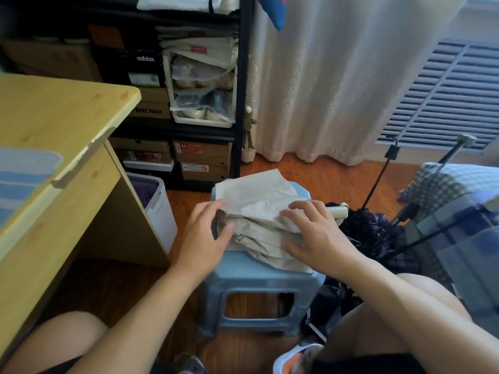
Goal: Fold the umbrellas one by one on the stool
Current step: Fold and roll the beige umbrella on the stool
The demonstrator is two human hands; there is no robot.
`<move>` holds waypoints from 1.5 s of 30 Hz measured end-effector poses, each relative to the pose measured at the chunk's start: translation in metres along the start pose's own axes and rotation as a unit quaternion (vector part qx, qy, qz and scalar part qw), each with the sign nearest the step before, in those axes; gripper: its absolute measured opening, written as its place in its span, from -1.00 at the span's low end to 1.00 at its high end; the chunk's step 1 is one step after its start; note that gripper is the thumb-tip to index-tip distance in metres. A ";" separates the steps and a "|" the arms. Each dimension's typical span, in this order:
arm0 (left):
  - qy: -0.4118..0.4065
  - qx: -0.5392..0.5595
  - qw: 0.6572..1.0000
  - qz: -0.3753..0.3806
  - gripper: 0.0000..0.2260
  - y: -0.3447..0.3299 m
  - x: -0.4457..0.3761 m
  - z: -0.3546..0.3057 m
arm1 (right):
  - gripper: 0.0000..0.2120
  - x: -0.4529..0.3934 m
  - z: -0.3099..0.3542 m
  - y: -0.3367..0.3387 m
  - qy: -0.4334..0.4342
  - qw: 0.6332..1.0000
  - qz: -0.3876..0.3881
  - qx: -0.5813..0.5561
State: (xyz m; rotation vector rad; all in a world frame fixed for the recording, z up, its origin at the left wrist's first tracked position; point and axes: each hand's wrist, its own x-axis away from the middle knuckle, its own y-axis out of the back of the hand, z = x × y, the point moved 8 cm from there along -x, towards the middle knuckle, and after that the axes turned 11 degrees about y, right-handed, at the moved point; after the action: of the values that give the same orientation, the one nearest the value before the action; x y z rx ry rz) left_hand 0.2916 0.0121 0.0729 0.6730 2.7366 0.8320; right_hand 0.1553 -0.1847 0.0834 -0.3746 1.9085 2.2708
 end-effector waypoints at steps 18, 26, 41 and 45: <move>0.110 0.178 0.968 0.140 -0.21 -0.019 -0.028 0.002 | -0.84 -0.075 -0.073 0.045 -0.241 0.920 -0.102 -0.291; 0.147 0.215 0.965 -0.011 -0.83 0.006 -0.070 0.006 | -0.80 -0.114 -0.107 0.020 -0.279 0.838 -0.127 -0.451; 0.048 0.148 0.981 -0.112 -0.96 0.013 -0.072 -0.015 | -0.78 -0.101 -0.117 0.010 -0.270 0.786 -0.201 -0.518; 0.039 0.169 0.976 -0.136 -0.89 0.013 -0.063 -0.015 | -0.78 -0.099 -0.119 0.002 -0.275 0.773 -0.197 -0.537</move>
State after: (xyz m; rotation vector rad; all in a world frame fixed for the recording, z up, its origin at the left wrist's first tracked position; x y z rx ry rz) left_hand 0.3470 -0.0161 0.0961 0.3097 2.9812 0.3441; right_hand 0.2605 -0.2975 0.0950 -0.1433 0.1054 2.4940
